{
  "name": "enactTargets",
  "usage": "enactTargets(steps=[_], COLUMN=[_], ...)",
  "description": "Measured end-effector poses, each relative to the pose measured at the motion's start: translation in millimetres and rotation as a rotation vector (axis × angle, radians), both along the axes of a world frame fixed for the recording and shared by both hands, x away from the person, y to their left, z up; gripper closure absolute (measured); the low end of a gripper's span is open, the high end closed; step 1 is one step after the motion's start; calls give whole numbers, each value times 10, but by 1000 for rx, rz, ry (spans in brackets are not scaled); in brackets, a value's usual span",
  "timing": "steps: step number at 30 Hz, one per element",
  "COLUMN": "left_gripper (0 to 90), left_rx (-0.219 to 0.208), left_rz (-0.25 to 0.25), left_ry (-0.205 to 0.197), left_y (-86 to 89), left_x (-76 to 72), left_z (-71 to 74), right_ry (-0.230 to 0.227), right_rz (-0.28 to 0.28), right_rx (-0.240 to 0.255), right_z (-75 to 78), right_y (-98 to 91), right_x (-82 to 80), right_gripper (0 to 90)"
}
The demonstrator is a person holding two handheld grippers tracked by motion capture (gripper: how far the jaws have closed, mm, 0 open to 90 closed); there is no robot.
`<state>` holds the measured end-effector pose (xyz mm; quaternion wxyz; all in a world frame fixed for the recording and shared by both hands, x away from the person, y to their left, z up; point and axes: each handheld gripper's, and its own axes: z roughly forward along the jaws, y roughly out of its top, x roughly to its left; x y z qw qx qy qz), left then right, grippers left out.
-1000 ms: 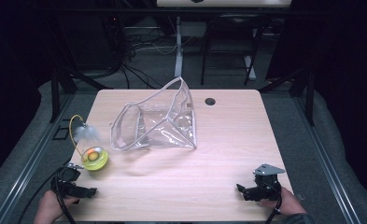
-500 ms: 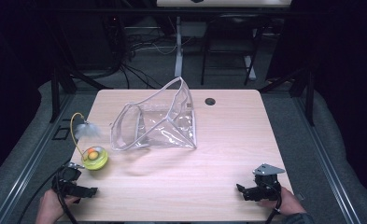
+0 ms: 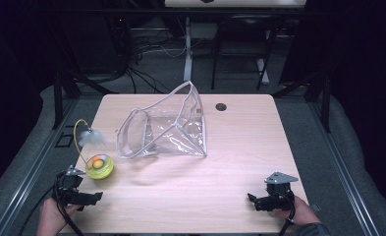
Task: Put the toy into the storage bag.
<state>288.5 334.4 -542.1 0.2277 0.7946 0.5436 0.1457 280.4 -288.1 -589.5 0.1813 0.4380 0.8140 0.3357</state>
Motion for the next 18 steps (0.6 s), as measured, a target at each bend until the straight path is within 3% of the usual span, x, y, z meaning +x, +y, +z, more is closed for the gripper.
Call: enactTargets(steps=[18], left_gripper=[0], left_rx=[-48], left_rz=[6], left_ry=[-122], left_y=[50], left_x=[89], left_z=[168], right_ry=[-9], right_rz=[-10], right_rx=[9], right_z=[-9], right_y=[6], right_x=[-14], right_gripper=[0])
